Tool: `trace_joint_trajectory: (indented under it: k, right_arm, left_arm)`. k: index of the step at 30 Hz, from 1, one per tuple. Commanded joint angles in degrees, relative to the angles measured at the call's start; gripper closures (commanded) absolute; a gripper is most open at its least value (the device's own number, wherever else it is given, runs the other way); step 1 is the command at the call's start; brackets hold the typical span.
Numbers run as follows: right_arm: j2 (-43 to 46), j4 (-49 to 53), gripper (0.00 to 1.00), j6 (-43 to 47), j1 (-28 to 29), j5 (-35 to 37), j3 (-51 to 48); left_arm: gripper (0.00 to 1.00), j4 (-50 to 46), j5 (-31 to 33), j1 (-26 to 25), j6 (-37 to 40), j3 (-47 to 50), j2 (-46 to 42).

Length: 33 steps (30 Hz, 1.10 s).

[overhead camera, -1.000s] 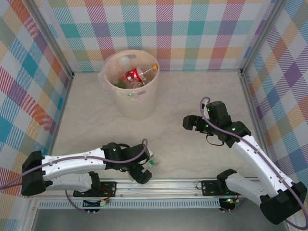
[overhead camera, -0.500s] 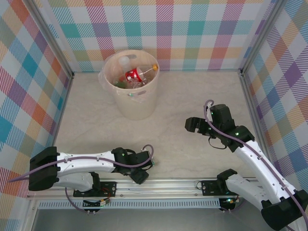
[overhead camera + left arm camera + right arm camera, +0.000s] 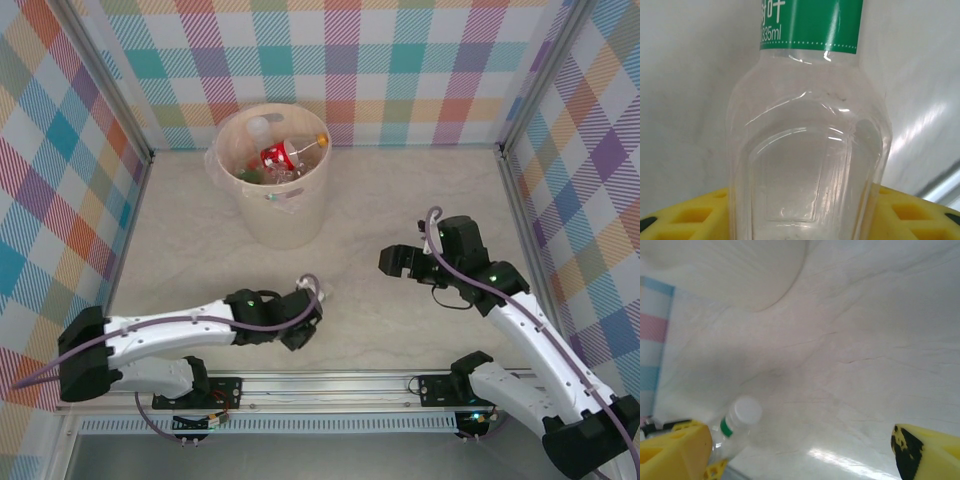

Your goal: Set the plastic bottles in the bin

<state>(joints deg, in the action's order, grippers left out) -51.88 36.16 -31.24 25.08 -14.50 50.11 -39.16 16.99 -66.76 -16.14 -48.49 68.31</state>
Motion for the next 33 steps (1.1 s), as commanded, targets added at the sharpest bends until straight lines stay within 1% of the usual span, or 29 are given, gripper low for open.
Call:
trace_joint_trajectory:
  k: [1,2,3,6,10,12,14,15,17,21,23,25,28,33]
  right_arm:
    - [-2.2,-11.3,0.08,-5.4,0.0,-14.8,-2.1]
    - [-3.0,-14.4,0.08,-6.7,0.3,-17.1,-2.6]
    - [-3.9,-16.2,0.08,-7.2,0.6,-18.4,-2.7]
    - [-6.7,-20.2,0.07,-7.6,1.9,-19.2,-1.8]
    - [-11.3,-30.0,0.07,-10.2,3.4,-22.0,-1.0]
    - [-13.2,-31.3,0.08,-9.4,4.7,-22.8,0.6]
    - [-14.6,-29.9,0.09,-8.3,5.1,-22.2,2.0]
    - [-15.3,-28.7,0.11,-7.6,5.1,-21.5,2.7]
    - [-16.3,-27.7,0.14,-6.7,5.1,-20.7,3.7]
    - [-18.4,-30.9,0.2,-8.0,5.2,-21.9,4.3]
    - [-19.5,-31.8,0.28,-8.3,5.4,-22.5,4.8]
    - [-20.3,-31.8,0.31,-8.2,5.5,-22.5,5.1]
    - [-20.8,-31.2,0.4,-8.1,5.5,-22.0,5.4]
    - [-20.0,-29.3,0.5,-7.2,5.5,-19.9,5.7]
  left_arm:
    - [0.51,10.9,5.3,3.8,2.5,-0.7,-6.5]
    - [0.51,14.6,3.2,4.9,3.0,0.0,-7.5]
    - [0.51,16.3,2.1,5.5,3.5,0.0,-7.8]
    - [0.5,17.2,0.2,6.2,5.6,-1.5,-6.7]
    - [0.5,19.9,-1.5,6.7,6.6,-1.2,-6.3]
    - [0.5,21.6,-3.2,7.9,6.1,-1.3,-6.3]
    - [0.5,22.8,-5.1,8.4,5.9,-1.6,-5.9]
    - [0.5,25.0,-5.6,8.5,6.0,-2.0,-5.4]
    - [0.5,25.1,-6.2,8.5,6.3,-2.6,-4.5]
    - [0.5,26.7,-7.0,8.5,6.5,-2.3,-3.4]
    - [0.5,27.7,-7.1,8.5,6.7,-2.8,-2.7]
    - [0.5,28.0,-7.2,8.6,7.1,-3.5,-2.0]
    - [0.5,28.3,-6.9,8.7,7.3,-4.2,-1.3]
    - [0.5,28.1,-6.0,9.0,7.0,-4.3,-1.1]
